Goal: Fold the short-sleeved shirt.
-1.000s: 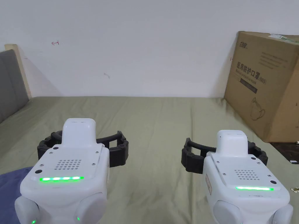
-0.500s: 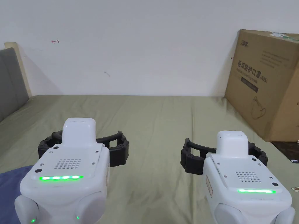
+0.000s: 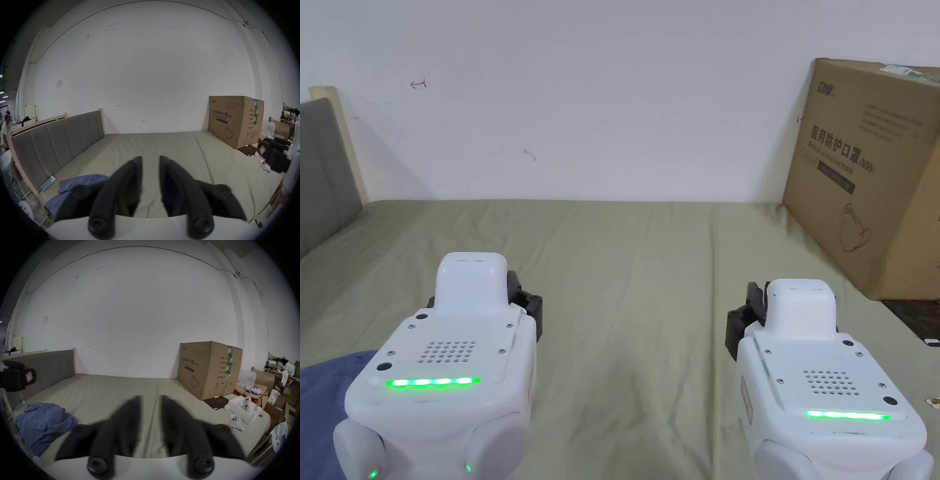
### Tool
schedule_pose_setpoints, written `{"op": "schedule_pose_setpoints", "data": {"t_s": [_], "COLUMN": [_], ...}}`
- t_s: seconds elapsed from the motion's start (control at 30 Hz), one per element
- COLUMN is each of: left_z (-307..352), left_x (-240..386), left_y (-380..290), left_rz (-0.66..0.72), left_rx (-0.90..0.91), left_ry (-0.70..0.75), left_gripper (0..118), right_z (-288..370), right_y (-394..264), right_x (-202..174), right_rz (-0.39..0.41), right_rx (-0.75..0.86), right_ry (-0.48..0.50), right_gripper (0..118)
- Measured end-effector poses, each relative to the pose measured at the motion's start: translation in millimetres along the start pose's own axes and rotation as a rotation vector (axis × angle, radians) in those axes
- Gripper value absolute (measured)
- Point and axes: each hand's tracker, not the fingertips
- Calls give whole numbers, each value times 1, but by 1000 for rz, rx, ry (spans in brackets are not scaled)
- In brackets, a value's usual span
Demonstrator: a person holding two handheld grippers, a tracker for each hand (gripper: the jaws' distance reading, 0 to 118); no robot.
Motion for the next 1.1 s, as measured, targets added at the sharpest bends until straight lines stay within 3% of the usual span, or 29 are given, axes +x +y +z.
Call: {"op": "schedule_pose_setpoints", "data": {"t_s": [0.03,0.07,0.1,0.17,0.6,0.77,0.9,1.1], "left_z": [0,1,1,2,2,13,33,57], "left_x": [0,-2,-2,0,-17,-49,-90,-144], "left_y": [0,0,-1,-1,-1,1,-2,-8], "left_rz": [0,4,5,-6,18,30,59,87], "left_rx": [2,6,8,19,5,-1,6,-20], "left_ry": [-3,-20,-30,-18,6,94,231,377], "left_gripper": [12,2,1,0,0,0,0,0], "right_z": [-1,-2,-3,-4,-10,-20,-26,-19], "right_y": [0,0,1,0,4,7,6,2], "right_x": [3,7,8,9,-8,-41,-80,-137], "right_rz": [-18,-57,-72,-59,-22,1,-15,28], "right_rx": [0,-16,-28,-24,-41,-54,-87,-113], "right_ry": [18,50,56,40,115,221,365,521], "right_gripper": [14,12,5,0,0,0,0,0]}}
